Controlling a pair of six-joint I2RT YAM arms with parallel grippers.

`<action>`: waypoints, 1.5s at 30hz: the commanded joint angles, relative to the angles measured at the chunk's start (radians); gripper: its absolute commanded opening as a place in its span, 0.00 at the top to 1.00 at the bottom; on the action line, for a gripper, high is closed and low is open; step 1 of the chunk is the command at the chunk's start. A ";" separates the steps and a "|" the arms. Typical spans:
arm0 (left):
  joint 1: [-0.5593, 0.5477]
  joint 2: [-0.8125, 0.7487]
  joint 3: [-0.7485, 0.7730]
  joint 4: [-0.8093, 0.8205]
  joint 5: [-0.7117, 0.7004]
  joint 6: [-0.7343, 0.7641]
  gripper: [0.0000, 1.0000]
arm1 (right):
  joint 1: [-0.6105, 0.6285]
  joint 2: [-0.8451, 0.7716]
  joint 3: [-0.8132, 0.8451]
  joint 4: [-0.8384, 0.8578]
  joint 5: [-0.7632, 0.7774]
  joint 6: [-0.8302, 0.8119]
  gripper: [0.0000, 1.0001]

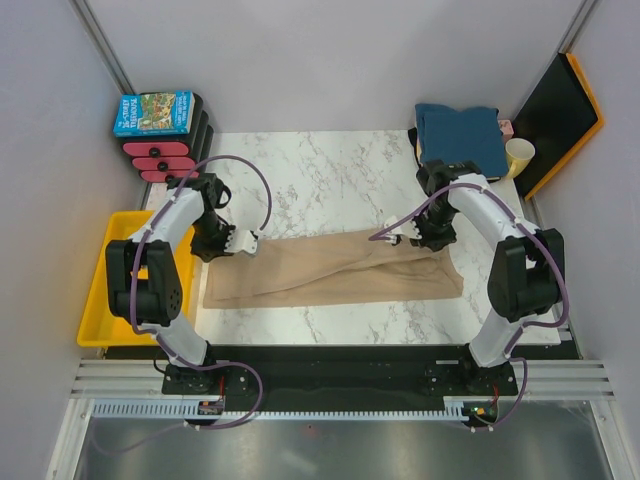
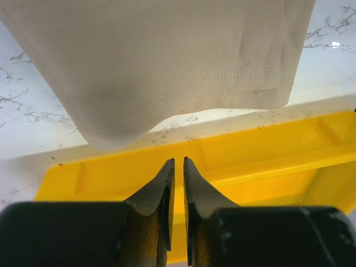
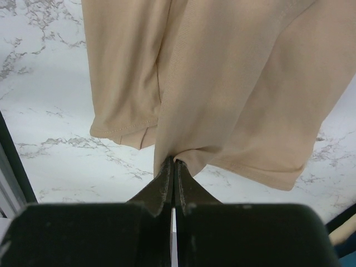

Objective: Fold and stack the t-shirts
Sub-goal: Fold the other side of the tshirt into a rectangle

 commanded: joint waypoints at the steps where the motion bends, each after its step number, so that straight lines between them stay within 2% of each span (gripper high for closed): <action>1: -0.003 0.003 0.008 -0.012 -0.015 0.025 0.82 | 0.016 -0.015 -0.021 -0.048 0.021 -0.035 0.99; 6: -0.003 0.008 0.003 0.017 -0.001 0.008 0.80 | 0.031 -0.005 -0.008 -0.042 0.018 -0.018 1.00; 10: -0.001 -0.012 -0.011 0.104 0.018 -0.003 0.79 | 0.032 -0.003 -0.001 -0.041 0.016 -0.015 1.00; 13: 0.002 0.003 0.021 0.137 0.047 -0.076 0.77 | 0.034 -0.005 -0.004 -0.037 0.016 -0.009 1.00; 14: 0.006 0.017 0.041 0.140 0.068 -0.145 0.77 | 0.034 -0.005 -0.006 -0.037 0.015 -0.007 1.00; 18: 0.036 0.083 0.166 0.071 0.146 -0.286 0.77 | 0.036 -0.014 -0.014 -0.031 0.004 0.002 1.00; 29: 0.098 0.088 0.091 0.097 0.156 -0.428 0.76 | 0.040 0.004 -0.001 -0.021 0.002 0.005 1.00; 35: 0.112 0.091 0.060 0.103 0.139 -0.425 0.76 | 0.042 0.026 0.020 -0.021 0.001 0.007 1.00; 37: 0.117 0.033 0.023 0.125 0.156 -0.391 0.78 | 0.042 0.029 0.023 -0.021 0.001 0.007 1.00; 44: 0.111 -0.085 -0.077 0.128 0.165 -0.229 0.72 | 0.043 0.049 0.032 -0.016 0.009 0.007 1.00; 45: 0.106 -0.113 -0.115 0.134 0.165 -0.196 0.66 | 0.043 0.050 0.032 -0.014 0.009 0.007 1.00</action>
